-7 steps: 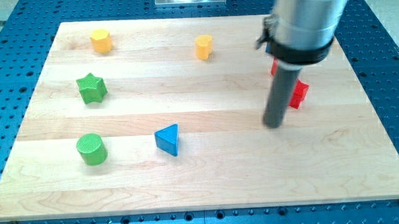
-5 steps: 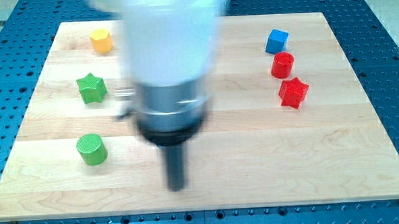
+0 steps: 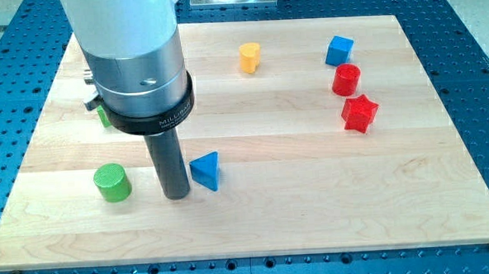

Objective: Move the blue cube to the bottom right of the yellow hexagon

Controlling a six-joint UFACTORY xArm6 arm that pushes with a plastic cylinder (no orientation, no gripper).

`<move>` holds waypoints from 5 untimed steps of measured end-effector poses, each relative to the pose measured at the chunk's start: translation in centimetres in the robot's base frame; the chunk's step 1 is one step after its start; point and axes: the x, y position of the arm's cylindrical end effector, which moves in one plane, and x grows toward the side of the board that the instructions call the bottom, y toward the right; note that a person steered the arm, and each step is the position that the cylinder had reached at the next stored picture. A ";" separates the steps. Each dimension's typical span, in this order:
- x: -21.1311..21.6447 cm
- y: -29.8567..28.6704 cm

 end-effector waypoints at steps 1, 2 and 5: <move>0.0 -0.3; -0.4 -3.1; -6.7 -4.4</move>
